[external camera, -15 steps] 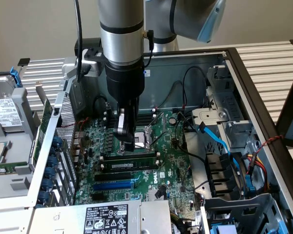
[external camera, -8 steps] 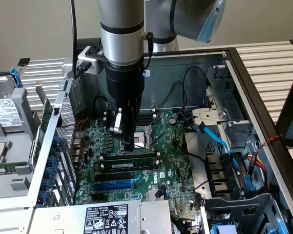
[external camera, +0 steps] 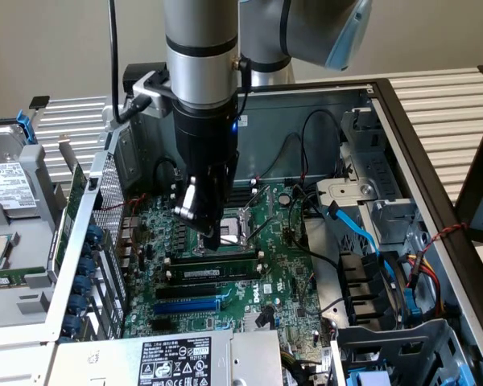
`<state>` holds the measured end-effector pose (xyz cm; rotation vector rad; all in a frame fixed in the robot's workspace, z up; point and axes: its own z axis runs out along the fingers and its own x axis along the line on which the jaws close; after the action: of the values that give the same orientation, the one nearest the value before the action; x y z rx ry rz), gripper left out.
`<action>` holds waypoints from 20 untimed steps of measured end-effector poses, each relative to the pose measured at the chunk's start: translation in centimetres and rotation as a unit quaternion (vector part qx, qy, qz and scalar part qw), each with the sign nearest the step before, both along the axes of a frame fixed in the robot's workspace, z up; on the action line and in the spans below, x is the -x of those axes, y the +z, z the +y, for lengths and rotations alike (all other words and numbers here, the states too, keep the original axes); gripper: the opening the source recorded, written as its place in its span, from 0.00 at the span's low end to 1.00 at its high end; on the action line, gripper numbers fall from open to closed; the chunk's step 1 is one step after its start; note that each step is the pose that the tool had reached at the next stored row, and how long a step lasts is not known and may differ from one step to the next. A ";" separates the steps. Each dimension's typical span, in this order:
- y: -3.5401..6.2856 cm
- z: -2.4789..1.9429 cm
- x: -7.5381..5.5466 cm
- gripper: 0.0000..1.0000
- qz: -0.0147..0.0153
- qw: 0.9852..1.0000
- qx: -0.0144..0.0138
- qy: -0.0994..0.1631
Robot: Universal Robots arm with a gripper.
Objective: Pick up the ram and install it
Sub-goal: 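Press down the ram until it locks into place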
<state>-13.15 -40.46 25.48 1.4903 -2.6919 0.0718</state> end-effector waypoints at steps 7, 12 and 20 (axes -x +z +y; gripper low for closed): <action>-0.04 0.00 0.0 0.11 0.000 0.998 0.000 -0.061; -0.07 0.00 0.0 0.11 0.000 0.995 0.000 -0.104; -0.09 0.00 0.0 0.11 0.000 0.985 0.000 -0.171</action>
<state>-13.15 -40.46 25.39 1.0044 -2.9012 0.0539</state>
